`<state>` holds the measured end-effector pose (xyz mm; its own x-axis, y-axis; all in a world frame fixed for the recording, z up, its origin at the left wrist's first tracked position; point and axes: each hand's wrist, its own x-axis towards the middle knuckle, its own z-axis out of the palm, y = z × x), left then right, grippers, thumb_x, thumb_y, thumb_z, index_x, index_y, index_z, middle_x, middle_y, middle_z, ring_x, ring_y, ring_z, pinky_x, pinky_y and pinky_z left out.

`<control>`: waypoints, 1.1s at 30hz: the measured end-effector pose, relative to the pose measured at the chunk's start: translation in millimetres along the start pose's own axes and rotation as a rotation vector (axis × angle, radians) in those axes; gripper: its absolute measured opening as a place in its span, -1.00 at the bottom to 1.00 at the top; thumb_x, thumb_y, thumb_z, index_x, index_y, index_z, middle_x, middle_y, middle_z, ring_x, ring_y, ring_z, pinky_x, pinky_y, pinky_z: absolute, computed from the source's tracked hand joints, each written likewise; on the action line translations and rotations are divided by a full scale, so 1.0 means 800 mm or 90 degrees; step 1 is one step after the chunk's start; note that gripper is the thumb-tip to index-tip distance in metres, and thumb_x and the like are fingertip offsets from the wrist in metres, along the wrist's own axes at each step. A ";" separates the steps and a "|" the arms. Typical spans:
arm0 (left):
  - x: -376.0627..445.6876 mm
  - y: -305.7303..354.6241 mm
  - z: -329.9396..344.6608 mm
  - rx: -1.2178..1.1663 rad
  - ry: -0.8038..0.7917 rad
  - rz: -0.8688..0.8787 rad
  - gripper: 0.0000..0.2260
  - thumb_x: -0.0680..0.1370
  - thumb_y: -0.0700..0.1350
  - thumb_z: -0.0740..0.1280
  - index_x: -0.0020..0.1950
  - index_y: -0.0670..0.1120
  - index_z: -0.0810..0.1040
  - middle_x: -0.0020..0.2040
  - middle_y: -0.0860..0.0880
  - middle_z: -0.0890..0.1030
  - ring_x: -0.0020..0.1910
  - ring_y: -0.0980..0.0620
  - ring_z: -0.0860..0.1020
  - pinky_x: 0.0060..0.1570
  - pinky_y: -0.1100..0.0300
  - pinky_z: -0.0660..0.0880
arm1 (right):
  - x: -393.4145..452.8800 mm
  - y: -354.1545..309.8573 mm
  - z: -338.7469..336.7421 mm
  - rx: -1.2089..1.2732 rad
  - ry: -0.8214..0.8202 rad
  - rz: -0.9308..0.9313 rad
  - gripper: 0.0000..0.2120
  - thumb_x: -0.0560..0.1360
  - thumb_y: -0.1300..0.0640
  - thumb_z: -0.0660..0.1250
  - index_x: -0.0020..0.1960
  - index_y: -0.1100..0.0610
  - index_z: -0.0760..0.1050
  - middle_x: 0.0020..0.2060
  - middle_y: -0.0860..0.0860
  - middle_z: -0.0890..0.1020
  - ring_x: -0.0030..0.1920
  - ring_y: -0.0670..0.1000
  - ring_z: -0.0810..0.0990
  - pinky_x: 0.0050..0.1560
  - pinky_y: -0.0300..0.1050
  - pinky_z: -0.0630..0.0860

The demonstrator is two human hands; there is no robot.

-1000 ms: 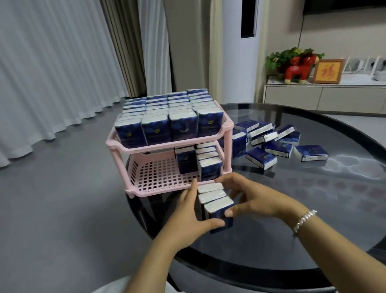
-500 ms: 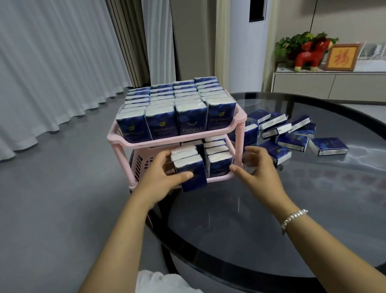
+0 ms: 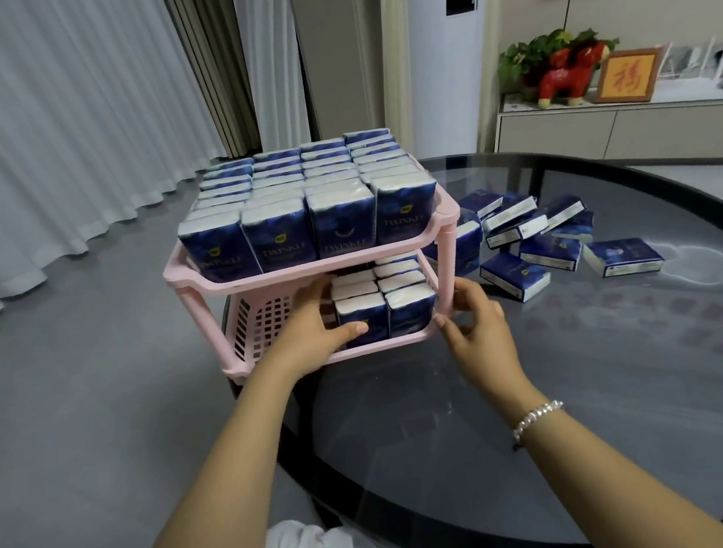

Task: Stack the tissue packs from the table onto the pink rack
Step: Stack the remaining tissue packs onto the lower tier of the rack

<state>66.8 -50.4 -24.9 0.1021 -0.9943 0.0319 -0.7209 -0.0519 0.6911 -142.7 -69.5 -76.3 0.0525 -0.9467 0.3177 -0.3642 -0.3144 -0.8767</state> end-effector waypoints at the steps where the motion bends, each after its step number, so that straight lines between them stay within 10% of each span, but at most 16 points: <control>1: -0.001 -0.001 0.003 0.004 0.012 0.008 -0.28 0.47 -0.01 0.43 0.51 0.03 0.11 0.50 -0.07 0.21 0.44 -0.06 0.28 0.36 0.16 0.22 | 0.000 0.001 0.000 -0.001 0.000 0.000 -0.65 0.51 0.28 0.29 0.19 -0.06 0.39 -0.04 -0.06 0.52 0.05 -0.07 0.33 -0.10 -0.57 0.27; 13: -0.019 0.017 0.024 -0.027 -0.018 -0.014 -0.26 0.57 0.01 0.28 0.55 0.12 -0.17 0.57 0.03 0.06 0.51 -0.04 0.15 0.47 0.07 0.16 | -0.004 -0.002 -0.002 0.000 -0.012 0.013 -0.60 0.52 0.25 0.28 0.31 -0.03 0.38 0.06 0.02 0.53 0.10 -0.05 0.35 -0.09 -0.50 0.26; 21: -0.070 0.050 0.054 0.021 0.306 0.102 -0.65 0.48 -0.10 0.40 0.22 -0.17 0.45 0.18 -0.11 0.37 0.20 -0.11 0.41 0.30 0.04 0.33 | -0.011 -0.015 -0.035 0.023 -0.032 0.036 -0.59 0.52 0.19 0.31 0.35 -0.01 0.39 0.13 -0.08 0.56 0.16 -0.05 0.51 0.19 -0.09 0.46; 27: -0.076 0.123 0.089 -0.105 0.181 0.189 -0.87 0.55 -0.21 0.29 0.09 -0.12 0.52 0.03 0.03 0.44 -0.07 0.20 0.48 -0.02 0.49 0.39 | -0.003 -0.005 -0.101 -0.004 0.027 0.020 -0.72 0.53 0.20 0.30 0.23 0.08 0.49 0.12 0.00 0.59 0.08 -0.10 0.52 0.04 -0.25 0.39; 33: -0.028 0.192 0.137 -0.113 0.119 0.150 -0.78 0.60 -0.15 0.21 0.23 -0.07 0.48 0.15 0.04 0.44 0.14 0.10 0.47 0.25 0.17 0.42 | 0.047 0.024 -0.162 -0.138 0.048 -0.024 -0.76 0.53 0.11 0.29 0.19 0.02 0.53 0.08 -0.04 0.61 0.15 0.04 0.49 0.18 -0.04 0.45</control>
<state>-121.4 -46.0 1.1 0.0828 -0.9417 0.3262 -0.6112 0.2106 0.7630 -268.5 -102.0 -34.0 0.0034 -0.9243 0.3815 -0.5546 -0.3192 -0.7685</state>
